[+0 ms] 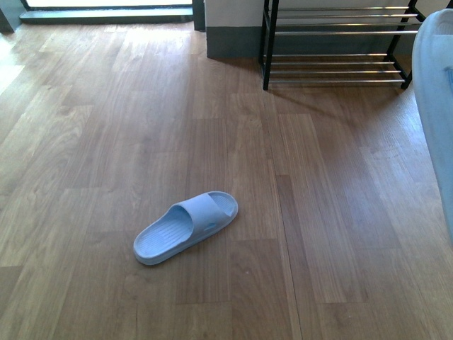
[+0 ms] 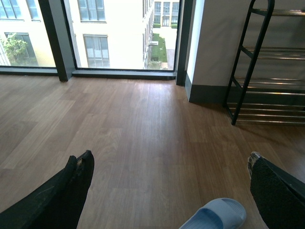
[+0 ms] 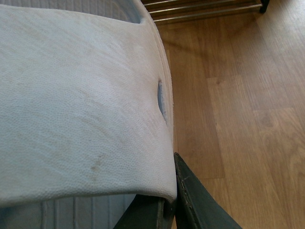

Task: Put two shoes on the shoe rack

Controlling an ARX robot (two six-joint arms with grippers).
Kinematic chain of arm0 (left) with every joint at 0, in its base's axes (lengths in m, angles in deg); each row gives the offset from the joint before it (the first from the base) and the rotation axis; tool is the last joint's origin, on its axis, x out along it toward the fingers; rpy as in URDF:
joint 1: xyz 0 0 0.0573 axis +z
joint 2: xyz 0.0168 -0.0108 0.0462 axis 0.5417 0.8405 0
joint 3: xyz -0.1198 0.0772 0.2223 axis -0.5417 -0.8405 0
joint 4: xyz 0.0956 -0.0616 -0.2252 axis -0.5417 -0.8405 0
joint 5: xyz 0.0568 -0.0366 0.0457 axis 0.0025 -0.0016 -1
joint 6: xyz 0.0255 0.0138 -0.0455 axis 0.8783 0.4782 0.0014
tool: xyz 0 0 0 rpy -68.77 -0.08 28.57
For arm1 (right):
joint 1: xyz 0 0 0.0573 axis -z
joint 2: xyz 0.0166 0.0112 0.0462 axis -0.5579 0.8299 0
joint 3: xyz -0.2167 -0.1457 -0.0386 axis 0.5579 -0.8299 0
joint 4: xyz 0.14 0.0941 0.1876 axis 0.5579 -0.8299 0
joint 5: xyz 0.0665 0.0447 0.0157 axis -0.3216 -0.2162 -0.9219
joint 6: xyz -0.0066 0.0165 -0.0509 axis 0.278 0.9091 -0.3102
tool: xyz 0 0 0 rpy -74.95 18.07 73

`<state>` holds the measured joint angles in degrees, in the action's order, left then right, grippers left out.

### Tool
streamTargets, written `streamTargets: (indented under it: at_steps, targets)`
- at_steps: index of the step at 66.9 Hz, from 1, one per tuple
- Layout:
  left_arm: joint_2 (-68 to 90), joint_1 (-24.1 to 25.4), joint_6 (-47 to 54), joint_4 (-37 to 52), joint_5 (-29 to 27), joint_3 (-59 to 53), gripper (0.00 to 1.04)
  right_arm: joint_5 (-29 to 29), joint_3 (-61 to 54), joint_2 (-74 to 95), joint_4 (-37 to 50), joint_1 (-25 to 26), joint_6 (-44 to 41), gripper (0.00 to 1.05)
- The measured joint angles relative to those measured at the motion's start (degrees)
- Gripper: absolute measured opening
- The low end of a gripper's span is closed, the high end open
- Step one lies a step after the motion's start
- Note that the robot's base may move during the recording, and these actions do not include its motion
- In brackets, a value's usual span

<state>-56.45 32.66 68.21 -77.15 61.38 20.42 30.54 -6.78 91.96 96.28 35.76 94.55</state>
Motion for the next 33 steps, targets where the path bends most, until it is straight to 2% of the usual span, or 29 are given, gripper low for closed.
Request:
streamTargets:
  at_steps: [15, 17, 20, 23, 27, 33]
  targets:
    - [0.1, -0.1, -0.2, -0.1, -0.5, 0.0, 0.95, 0.0, 0.0, 0.0, 0.0, 0.0, 0.0, 0.01]
    - [1.3, -0.9, -1.7, -1.9, -4.0, 0.5, 0.95, 0.0, 0.0, 0.0, 0.0, 0.0, 0.0, 0.01]
    - [6.9, -5.3, -6.7, -10.4, -16.7, 4.2, 0.95, 0.0, 0.0, 0.0, 0.0, 0.0, 0.0, 0.01]
    - [14.0, -6.9, -10.1, -13.2, -25.1, 6.7, 0.95, 0.0, 0.0, 0.0, 0.0, 0.0, 0.0, 0.01]
    - [22.9, -6.3, -11.7, -10.2, -29.8, 7.7, 0.95, 0.0, 0.0, 0.0, 0.0, 0.0, 0.0, 0.01]
    - [37.4, -4.1, -10.8, 0.5, -27.3, 8.8, 0.95, -0.1, 0.0, 0.0, 0.0, 0.0, 0.0, 0.01]
